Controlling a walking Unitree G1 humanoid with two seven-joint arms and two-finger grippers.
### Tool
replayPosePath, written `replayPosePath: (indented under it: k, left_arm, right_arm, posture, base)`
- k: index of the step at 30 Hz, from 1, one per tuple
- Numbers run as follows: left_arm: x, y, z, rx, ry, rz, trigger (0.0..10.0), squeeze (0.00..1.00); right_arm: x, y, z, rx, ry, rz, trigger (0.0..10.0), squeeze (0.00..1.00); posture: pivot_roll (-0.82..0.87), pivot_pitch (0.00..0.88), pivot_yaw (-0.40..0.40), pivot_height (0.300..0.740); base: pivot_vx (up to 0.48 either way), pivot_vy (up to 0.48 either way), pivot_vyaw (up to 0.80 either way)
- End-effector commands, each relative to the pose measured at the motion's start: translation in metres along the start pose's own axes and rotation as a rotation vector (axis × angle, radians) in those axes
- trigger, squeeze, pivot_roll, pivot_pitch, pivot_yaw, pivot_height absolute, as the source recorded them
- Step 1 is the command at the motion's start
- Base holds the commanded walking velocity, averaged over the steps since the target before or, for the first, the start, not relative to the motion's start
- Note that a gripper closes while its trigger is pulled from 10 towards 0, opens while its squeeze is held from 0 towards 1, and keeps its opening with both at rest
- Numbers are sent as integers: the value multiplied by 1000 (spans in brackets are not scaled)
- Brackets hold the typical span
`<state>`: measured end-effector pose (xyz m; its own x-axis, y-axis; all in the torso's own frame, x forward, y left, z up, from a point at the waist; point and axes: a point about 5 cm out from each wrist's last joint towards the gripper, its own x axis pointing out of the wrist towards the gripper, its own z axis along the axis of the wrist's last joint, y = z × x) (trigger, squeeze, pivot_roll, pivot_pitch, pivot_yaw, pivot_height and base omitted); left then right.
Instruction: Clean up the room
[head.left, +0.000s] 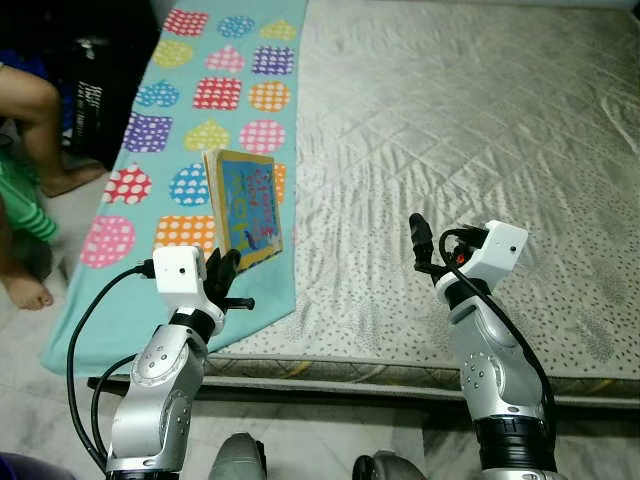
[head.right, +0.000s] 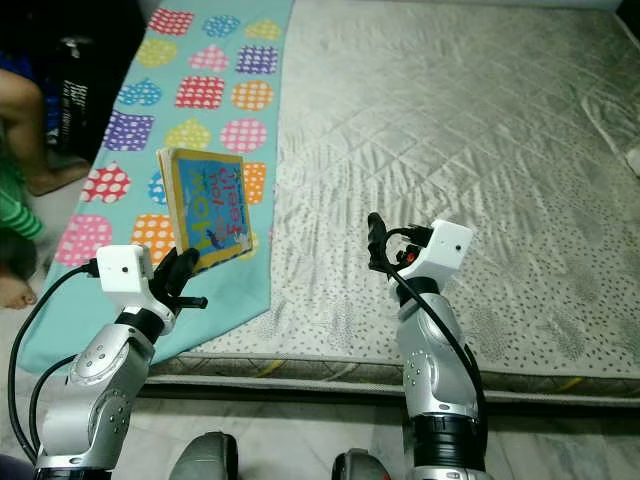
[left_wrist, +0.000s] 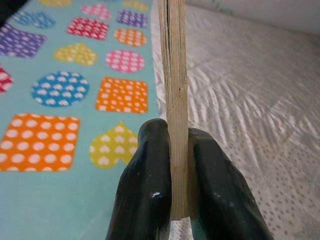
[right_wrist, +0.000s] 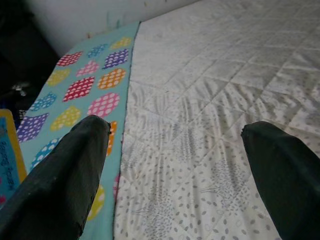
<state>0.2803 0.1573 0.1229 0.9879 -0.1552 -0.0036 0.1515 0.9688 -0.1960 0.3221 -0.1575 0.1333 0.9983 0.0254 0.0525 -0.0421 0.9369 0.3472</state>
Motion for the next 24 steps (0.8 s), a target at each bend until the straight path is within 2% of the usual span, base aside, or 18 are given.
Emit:
replayPosePath:
  k: [1, 9, 12, 19, 24]
  left_arm:
    - [0, -3, 4, 0, -38, -16, 10000, 0]
    - [0, -7, -5, 5, -28, -3, 10000, 0]
    - [8, -1, -3, 57, -42, 42, 10000, 0]
    - [14, 1, 1, 76, -42, 6, 10000, 0]
    - [18, -3, -4, 63, -39, -6, 10000, 0]
  right_arm:
    - [-4, -10, -4, -14, 7, -41, 10000, 0]
    - [-9, -20, -2, -62, -39, -89, 10000, 0]
    - [-17, -25, -4, -74, -63, -139, 10000, 0]
    - [-24, -22, -9, -122, -59, -114, 10000, 0]
    - [-21, -19, -11, -131, -40, -96, 10000, 0]
  posture:
    - [87, 139, 17, 740]
    - [85, 104, 52, 740]
    - [68, 104, 86, 740]
    - [56, 116, 92, 740]
    - [57, 134, 66, 740]
  base:
    - [0, 0, -556]
    - [0, 0, -498]
    - [0, 0, 0]
    - [0, 0, 0]
    - [0, 0, -163]
